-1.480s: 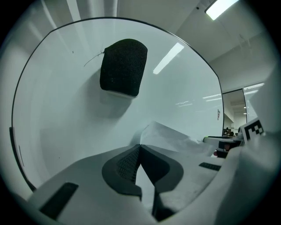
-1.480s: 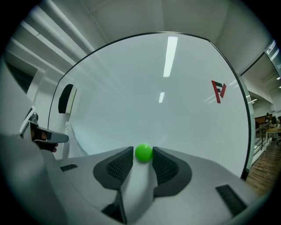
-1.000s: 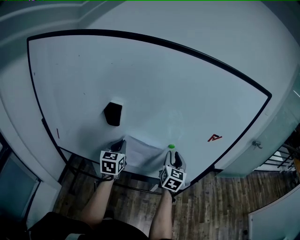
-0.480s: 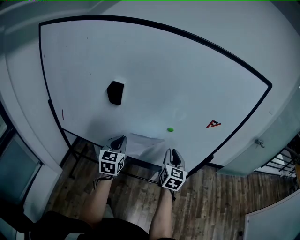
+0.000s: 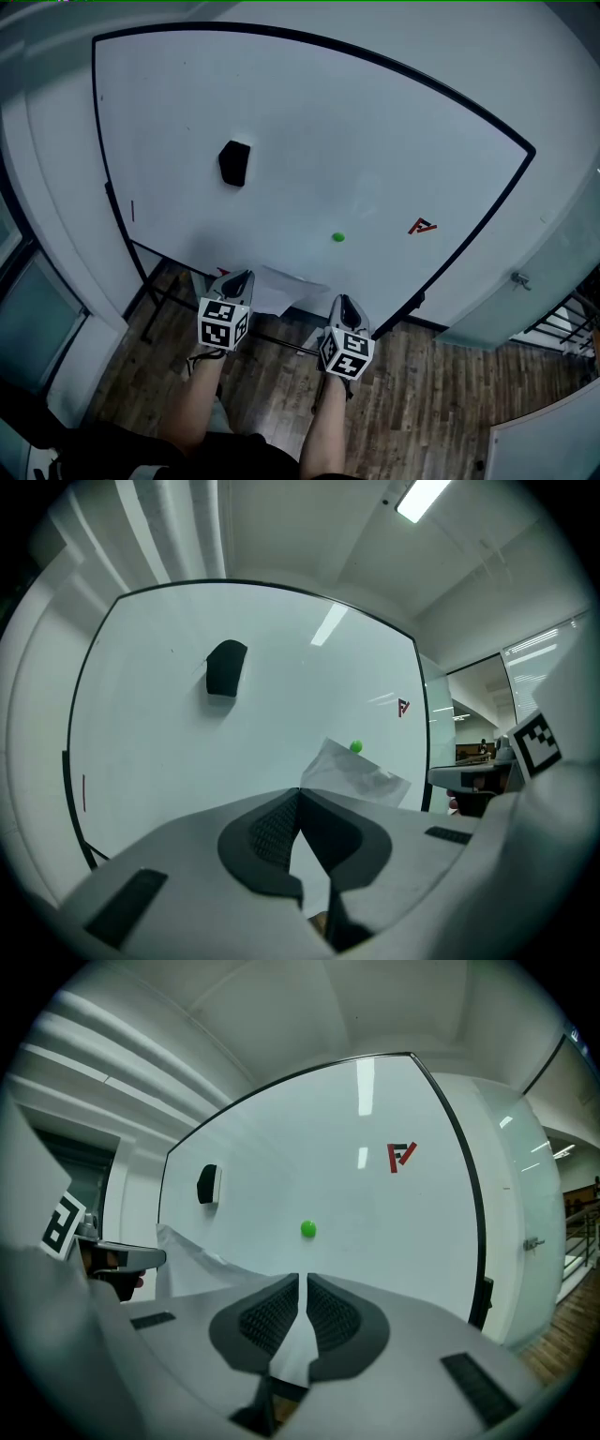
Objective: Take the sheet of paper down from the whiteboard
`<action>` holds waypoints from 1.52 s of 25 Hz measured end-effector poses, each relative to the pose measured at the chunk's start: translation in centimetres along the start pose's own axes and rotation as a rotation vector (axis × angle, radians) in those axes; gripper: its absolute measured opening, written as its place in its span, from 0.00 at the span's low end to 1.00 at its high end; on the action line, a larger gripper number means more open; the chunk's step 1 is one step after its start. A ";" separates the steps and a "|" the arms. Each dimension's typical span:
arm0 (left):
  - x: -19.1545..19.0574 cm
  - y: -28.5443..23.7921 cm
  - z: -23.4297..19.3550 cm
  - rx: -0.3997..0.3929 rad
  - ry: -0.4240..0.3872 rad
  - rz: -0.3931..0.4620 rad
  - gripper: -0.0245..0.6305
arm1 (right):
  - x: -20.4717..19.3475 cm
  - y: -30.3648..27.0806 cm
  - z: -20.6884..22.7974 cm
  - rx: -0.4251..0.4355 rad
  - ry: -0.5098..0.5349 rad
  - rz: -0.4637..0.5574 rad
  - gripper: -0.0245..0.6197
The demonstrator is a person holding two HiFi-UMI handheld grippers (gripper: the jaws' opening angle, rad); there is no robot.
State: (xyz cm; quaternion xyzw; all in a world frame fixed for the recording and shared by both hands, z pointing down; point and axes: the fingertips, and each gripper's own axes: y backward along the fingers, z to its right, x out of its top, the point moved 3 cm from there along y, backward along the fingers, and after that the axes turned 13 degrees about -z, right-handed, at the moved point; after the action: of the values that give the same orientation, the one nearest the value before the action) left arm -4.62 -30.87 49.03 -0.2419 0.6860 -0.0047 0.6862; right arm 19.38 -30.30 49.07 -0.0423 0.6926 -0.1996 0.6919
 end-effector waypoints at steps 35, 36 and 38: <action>0.4 3.0 4.0 -0.026 -0.024 0.038 0.07 | -1.1 4.2 0.4 0.021 0.010 0.001 0.08; 0.4 3.0 4.1 -0.027 -0.024 0.038 0.07 | -1.2 4.2 0.4 0.020 0.010 0.001 0.08; 0.4 3.1 4.1 -0.028 -0.022 0.039 0.07 | -1.3 4.3 0.3 0.021 0.011 0.000 0.08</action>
State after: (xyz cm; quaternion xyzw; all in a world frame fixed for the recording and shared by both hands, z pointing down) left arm -1.74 -26.90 47.40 -0.2381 0.6829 0.0209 0.6903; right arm 20.69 -26.00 48.85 -0.0339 0.6944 -0.2072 0.6883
